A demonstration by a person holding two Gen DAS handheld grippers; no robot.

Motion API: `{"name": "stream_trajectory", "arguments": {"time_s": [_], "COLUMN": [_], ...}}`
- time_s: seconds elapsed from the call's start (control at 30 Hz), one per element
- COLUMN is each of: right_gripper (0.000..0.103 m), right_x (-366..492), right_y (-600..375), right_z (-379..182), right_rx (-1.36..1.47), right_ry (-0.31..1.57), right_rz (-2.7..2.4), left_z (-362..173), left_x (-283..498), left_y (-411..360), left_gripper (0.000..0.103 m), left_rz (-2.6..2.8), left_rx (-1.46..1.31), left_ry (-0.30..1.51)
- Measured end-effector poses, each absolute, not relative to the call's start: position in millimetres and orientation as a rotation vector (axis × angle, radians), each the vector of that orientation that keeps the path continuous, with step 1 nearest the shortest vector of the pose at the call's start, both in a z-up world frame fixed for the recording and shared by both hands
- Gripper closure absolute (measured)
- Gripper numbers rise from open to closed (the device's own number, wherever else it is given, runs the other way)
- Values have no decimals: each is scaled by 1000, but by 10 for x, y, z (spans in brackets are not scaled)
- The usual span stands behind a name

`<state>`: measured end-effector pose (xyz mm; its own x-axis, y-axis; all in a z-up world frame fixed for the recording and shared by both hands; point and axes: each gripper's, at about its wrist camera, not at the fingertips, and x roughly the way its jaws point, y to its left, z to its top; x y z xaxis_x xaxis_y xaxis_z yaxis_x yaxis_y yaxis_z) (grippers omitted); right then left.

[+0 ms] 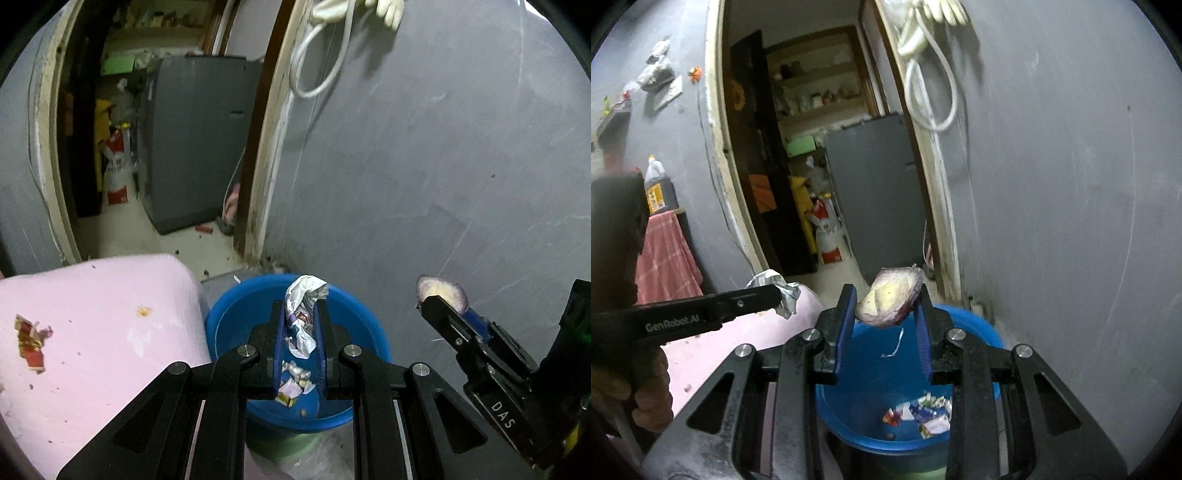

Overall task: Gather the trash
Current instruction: 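Carry the foil scrap and onion piece over the blue bucket, then open both tools to drop the foil scrap and onion piece into the bucket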

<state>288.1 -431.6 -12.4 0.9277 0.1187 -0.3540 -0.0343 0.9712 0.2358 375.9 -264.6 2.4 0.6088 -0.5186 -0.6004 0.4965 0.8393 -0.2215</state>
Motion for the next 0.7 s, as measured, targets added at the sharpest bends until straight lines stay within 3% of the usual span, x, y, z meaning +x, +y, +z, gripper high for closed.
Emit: {"name": "stream_trajectory", "arguments": {"time_s": [0.23, 0.47, 0.7], "right_gripper": [71, 69, 59], "right_x": [3089, 3235, 3221], "right_y": [-4458, -4528, -4551], "right_z": [-440, -657, -682], "right_rx": [289, 326, 333], "right_ry": [468, 543, 544], "right_rz": [78, 87, 86], "left_z": [-337, -528, -441], "left_x": [3944, 4043, 3982], "left_y": [-2767, -2822, -2749], "left_gripper": [87, 72, 62], "left_rz": [-552, -531, -523], "left_rx": [-24, -29, -63], "left_ry": [801, 850, 832]}}
